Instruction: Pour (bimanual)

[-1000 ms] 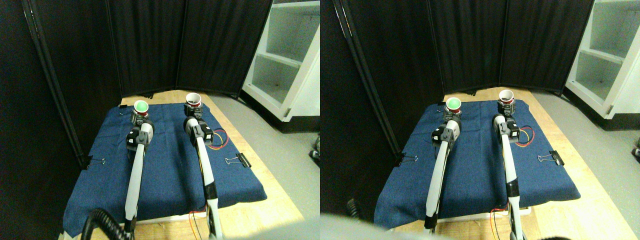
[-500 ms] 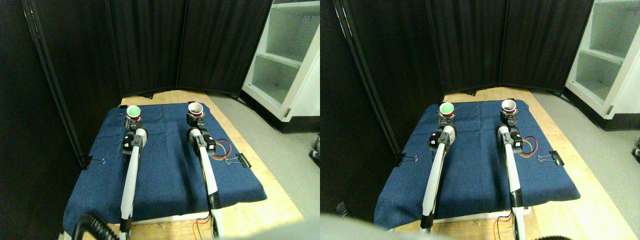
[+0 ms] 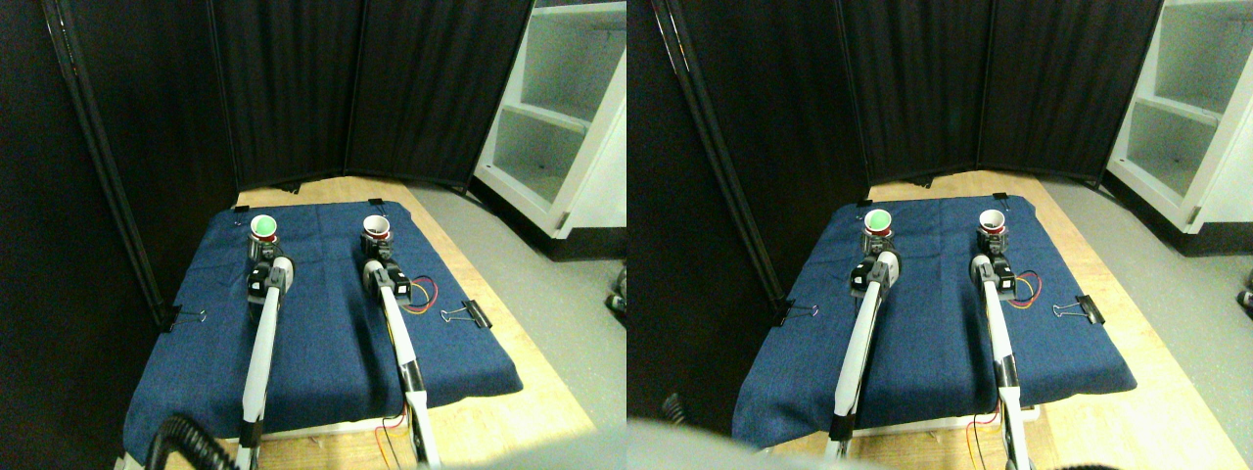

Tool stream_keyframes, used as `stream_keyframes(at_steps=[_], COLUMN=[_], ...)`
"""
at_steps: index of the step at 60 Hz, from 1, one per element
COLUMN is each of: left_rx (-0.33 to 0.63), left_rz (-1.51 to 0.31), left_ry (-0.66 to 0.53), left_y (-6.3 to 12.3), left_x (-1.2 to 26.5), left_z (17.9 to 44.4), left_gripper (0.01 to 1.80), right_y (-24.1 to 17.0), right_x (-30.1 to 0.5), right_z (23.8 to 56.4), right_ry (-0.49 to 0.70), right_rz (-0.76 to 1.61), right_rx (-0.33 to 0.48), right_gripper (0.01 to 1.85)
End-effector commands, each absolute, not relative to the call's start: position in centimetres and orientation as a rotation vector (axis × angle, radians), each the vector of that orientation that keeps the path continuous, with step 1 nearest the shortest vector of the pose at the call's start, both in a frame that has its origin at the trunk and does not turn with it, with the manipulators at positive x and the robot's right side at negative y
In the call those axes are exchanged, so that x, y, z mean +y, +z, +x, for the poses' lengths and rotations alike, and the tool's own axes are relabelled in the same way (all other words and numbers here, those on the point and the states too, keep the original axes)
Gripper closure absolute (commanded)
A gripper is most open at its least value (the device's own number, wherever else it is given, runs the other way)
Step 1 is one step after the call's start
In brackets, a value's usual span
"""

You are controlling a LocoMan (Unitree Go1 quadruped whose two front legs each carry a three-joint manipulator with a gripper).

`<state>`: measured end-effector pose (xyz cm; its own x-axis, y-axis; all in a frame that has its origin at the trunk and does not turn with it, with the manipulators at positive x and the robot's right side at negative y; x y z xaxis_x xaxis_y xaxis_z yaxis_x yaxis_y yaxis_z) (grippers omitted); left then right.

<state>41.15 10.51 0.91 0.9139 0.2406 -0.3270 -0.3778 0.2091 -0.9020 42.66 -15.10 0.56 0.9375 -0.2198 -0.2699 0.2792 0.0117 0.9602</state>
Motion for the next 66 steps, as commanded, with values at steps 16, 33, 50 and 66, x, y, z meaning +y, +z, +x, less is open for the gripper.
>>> stream_keyframes(at_steps=[16, 33, 50, 66], left_rx=[0.083, 0.087, 0.083, 0.068], left_rz=[-1.320, -1.306, -1.304, -1.288], left_ry=[0.432, 0.465, 0.529, 0.559], left_y=[0.2, -0.5, -1.7, -2.4], left_x=[10.1, 10.5, 10.1, 10.0], left_z=[42.0, 42.4, 42.8, 43.1], left_gripper=[1.48, 1.48, 1.48, 1.48], right_y=[-2.3, -2.3, -2.0, -1.8], right_x=[-15.1, -14.9, -14.9, -14.9], right_z=[44.4, 44.5, 44.4, 44.2], right_ry=[-0.446, -0.423, -0.430, -0.435], right_rz=[1.553, 1.551, 1.549, 1.554], right_rx=[0.041, 0.039, 0.040, 0.025], right_gripper=[1.53, 1.53, 1.53, 1.53])
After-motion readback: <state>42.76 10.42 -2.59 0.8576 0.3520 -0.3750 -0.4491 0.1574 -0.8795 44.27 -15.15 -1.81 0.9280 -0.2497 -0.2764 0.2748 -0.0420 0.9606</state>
